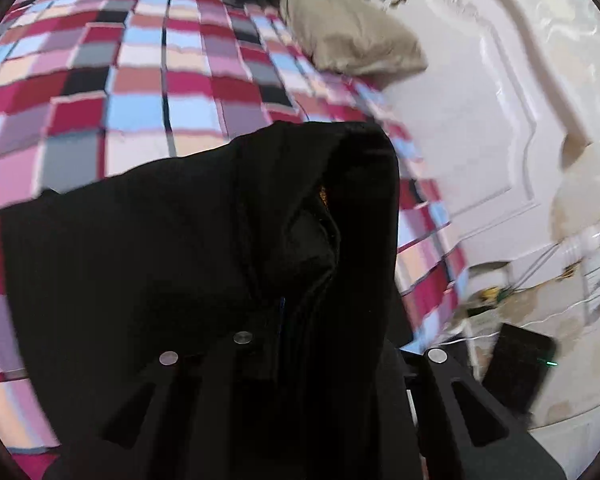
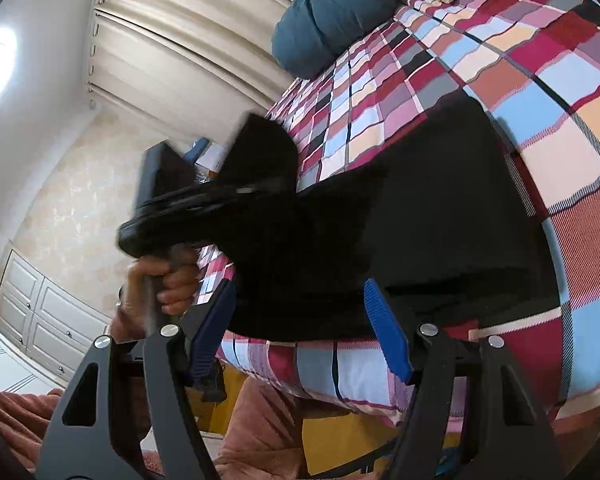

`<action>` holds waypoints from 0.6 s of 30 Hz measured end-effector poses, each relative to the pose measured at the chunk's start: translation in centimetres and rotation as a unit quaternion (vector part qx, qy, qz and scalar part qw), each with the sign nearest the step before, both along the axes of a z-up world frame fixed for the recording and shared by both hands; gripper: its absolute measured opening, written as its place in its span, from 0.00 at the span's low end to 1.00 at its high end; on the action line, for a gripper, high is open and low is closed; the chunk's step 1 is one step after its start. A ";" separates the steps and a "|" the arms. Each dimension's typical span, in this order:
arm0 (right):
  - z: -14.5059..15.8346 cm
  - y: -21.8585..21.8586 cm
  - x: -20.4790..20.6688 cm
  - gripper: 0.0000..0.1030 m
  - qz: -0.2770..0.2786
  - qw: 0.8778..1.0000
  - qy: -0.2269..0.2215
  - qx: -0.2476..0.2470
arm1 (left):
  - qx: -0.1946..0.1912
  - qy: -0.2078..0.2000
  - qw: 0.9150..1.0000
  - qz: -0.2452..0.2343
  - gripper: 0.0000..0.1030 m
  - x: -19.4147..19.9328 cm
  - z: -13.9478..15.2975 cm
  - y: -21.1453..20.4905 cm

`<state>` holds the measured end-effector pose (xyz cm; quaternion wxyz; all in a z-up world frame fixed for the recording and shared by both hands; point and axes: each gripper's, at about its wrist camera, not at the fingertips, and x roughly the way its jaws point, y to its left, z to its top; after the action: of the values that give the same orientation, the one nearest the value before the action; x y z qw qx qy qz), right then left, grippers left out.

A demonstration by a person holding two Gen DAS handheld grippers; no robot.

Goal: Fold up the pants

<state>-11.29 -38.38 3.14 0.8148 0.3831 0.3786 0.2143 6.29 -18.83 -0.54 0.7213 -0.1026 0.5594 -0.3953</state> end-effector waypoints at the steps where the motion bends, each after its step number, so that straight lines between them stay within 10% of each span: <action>1: -0.1 0.1 -0.1 0.65 0.003 1.000 0.001 -0.001 | 0.008 0.002 1.000 -0.001 0.15 -0.1 -0.9 -0.6; 5: -0.3 0.5 -0.1 0.65 0.010 1.000 0.005 -0.002 | 0.007 -0.003 1.000 0.008 0.29 -0.8 -2.1 -2.0; 10: -0.2 0.3 0.5 0.65 0.008 1.000 0.010 -0.008 | -0.064 -0.036 0.997 0.014 0.71 -2.3 0.9 -1.4; 18: 1.5 0.0 4.0 0.72 0.022 0.998 0.012 -0.055 | -0.092 -0.118 0.984 0.092 0.82 -3.3 4.7 6.0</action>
<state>-7.27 -38.39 4.62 0.8252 0.3319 0.4078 0.2064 2.97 -12.80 4.17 0.8032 -0.1723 0.4193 -0.3865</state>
